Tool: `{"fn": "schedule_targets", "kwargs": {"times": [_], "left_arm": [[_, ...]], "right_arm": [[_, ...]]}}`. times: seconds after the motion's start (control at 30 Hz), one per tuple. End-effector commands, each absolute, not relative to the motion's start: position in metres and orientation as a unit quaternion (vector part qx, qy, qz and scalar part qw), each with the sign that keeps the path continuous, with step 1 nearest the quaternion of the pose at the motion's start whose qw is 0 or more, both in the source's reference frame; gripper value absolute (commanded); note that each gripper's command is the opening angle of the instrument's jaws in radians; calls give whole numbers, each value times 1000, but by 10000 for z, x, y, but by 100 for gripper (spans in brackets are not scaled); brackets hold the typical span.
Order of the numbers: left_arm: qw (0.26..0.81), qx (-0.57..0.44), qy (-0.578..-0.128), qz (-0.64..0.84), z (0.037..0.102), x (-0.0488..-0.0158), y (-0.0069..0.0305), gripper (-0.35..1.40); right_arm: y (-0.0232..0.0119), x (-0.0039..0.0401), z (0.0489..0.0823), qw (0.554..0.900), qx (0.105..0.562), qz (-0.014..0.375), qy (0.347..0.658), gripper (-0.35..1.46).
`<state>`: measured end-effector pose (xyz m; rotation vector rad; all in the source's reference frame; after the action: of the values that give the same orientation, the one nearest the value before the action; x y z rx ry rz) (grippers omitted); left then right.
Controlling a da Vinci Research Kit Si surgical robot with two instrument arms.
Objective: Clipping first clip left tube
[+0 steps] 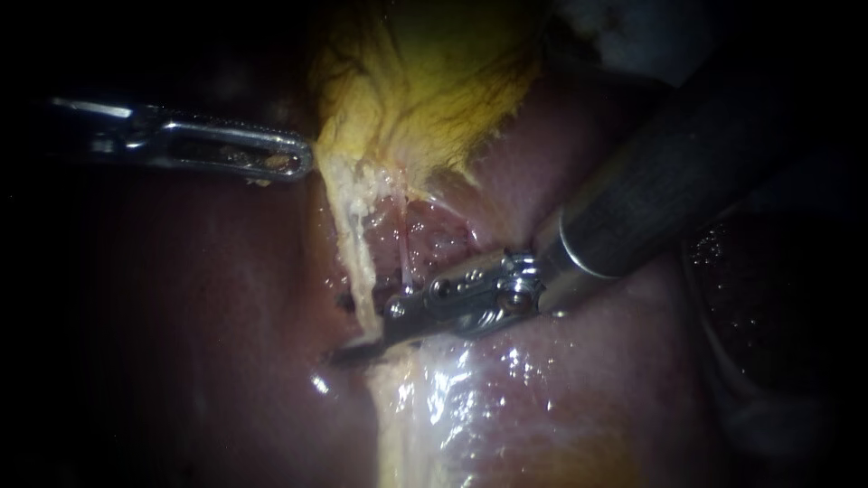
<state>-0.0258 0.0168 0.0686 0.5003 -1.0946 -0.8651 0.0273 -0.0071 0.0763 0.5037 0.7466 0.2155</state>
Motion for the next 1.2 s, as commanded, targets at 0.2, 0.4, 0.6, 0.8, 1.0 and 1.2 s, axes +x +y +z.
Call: {"fn": "schedule_targets", "kwargs": {"times": [0.2, 0.4, 0.6, 0.8, 1.0, 1.2], "left_arm": [[738, 228, -499, -394, 686, -258, 168, -35], [738, 228, -499, -394, 686, -258, 168, -35], [738, 228, -499, -394, 686, -257, 168, -35], [738, 228, -499, -394, 686, -257, 168, -35], [738, 228, -499, -394, 686, -257, 167, -35], [738, 228, -499, -394, 687, -257, 167, -35]], "right_arm": [[-63, 274, 762, 894, 242, 109, 361, 42], [-56, 271, 768, 888, 238, 117, 375, 56], [-47, 263, 769, 889, 228, 123, 378, 60], [-28, 246, 761, 861, 243, 137, 425, 60], [-17, 234, 763, 829, 286, 170, 450, 60], [-19, 232, 765, 778, 356, 191, 481, 60]]}}
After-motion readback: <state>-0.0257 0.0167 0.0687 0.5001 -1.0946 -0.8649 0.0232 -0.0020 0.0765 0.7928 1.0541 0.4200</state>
